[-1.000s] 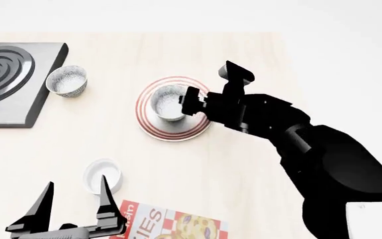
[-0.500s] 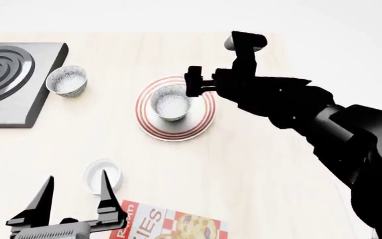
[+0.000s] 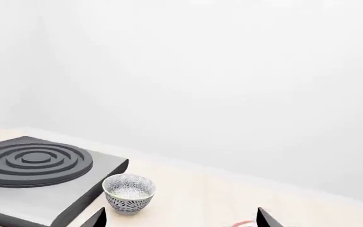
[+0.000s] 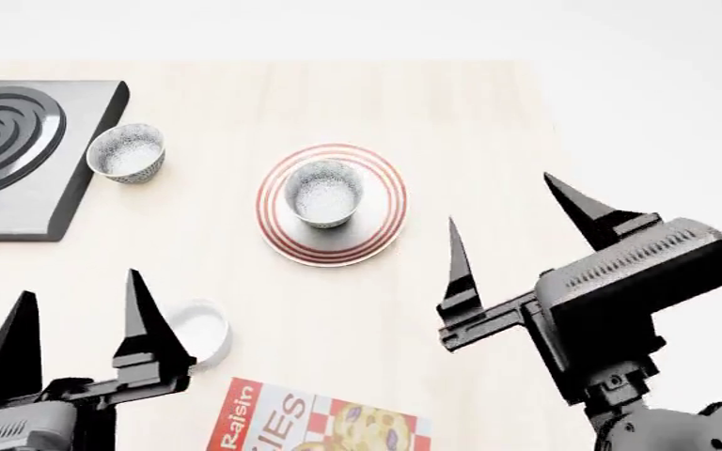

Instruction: Pick the akita bowl next to the cookies box and place it on the plate.

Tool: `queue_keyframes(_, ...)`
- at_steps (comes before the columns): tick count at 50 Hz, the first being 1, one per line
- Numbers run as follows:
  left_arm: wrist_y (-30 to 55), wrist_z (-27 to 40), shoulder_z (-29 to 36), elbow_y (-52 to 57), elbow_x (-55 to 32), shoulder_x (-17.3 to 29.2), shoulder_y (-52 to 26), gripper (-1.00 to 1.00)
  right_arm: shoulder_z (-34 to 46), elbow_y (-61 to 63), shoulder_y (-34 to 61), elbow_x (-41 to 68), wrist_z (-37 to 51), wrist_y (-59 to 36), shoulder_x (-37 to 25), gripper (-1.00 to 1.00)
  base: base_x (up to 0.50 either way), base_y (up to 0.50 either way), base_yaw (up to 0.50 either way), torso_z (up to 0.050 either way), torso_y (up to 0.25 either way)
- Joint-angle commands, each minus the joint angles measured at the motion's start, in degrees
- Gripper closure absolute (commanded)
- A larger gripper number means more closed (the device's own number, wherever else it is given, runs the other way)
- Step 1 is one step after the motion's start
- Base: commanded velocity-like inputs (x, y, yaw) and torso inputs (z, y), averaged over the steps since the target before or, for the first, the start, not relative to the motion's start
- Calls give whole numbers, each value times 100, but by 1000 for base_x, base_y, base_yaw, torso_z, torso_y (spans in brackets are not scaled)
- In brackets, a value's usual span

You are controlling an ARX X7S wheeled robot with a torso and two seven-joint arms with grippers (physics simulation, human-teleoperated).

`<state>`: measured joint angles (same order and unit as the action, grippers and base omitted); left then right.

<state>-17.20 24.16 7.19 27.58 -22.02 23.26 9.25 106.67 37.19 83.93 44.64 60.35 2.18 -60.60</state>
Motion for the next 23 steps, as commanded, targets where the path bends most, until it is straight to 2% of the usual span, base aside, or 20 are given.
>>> queue_keyframes(1,-774,-271,-760,379,-742,46,158,-100,959,2281,-376,-3411,2598,-761,-1439,-100,0,0,0,0,0)
queue_keyframes(4,-1192,-372,-938,455,-728,-10,348,-100,1467,2281,-445,-4345,2867,-395,-1924,-100,0,0,0,0,0)
queue_keyframes(7,-1257,-366,-1049,594,-851,69,446,-100,1394,2281,-793,-4970,2920,-119,-2386,-100,0,0,0,0,0)
queue_keyframes(9,-1393,-437,-1111,696,-1025,129,534,-100,1155,2281,-1054,-5341,2964,293,-2904,-100,0,0,0,0,0)
queue_keyframes(23,-1462,-412,-1070,730,-1029,34,470,-100,721,2281,-740,-4915,2965,474,-2939,-100,0,0,0,0,0)
